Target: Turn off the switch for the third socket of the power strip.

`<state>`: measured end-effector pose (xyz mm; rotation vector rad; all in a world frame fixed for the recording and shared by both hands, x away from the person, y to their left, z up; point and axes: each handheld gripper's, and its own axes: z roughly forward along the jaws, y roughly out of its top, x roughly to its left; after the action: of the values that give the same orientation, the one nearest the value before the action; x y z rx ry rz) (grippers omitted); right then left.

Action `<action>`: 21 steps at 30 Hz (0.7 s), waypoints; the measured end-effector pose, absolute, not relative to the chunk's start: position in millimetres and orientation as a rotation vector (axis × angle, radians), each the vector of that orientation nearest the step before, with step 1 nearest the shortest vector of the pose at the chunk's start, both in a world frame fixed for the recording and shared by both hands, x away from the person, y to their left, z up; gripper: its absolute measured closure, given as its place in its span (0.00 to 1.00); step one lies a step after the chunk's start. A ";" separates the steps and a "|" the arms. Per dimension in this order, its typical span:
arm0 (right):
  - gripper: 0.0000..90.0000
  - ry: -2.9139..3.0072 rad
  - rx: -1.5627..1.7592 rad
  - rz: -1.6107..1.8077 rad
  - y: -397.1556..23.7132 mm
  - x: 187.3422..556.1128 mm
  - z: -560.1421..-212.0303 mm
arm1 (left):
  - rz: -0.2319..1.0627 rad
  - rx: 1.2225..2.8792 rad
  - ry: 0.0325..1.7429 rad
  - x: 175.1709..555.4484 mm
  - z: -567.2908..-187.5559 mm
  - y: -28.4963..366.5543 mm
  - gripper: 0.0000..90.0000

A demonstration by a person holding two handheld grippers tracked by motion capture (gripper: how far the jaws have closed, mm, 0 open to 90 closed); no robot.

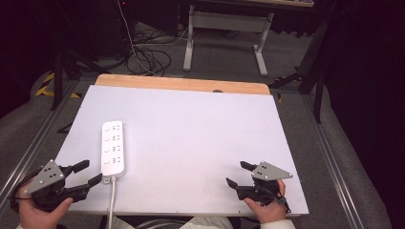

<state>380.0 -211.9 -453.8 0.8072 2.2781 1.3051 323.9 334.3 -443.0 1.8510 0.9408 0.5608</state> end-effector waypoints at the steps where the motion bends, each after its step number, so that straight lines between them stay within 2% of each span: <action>1: 0.28 2.279 0.808 1.302 -211.8 380.0 -453.8 | 0.557 1.852 0.947 325.0 -441.6 334.1 0.40; 7: 0.28 2.282 0.805 1.304 -210.5 380.6 -454.3 | 0.538 1.860 0.960 332.7 -433.4 331.9 0.43; 21: 0.28 2.283 0.805 1.298 -210.5 380.6 -454.6 | 0.547 1.876 0.938 355.2 -416.7 323.2 0.43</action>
<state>380.6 -210.5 -454.6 0.8050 2.2826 1.2980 355.2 323.2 -416.7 1.8756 0.9379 0.5474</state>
